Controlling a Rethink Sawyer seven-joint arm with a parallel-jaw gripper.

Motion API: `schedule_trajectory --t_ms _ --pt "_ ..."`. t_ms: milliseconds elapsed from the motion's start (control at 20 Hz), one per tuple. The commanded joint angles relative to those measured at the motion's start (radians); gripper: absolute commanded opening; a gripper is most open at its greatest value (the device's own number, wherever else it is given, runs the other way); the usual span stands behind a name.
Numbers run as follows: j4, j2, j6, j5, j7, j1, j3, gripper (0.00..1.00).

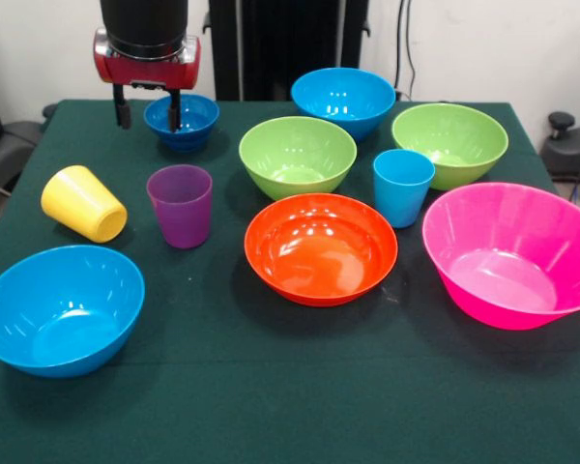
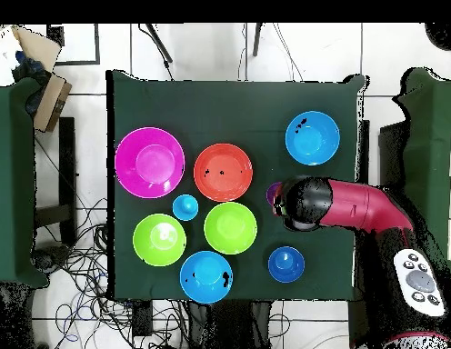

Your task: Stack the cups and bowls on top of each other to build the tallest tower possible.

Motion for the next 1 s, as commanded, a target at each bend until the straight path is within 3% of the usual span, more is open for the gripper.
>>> schedule_trajectory --t_ms 50,1000 --pt "0.014 0.072 -0.073 -0.054 -0.022 0.000 0.065 1.00" --pt "0.023 0.100 -0.092 -0.078 -0.027 -0.005 0.050 1.00"
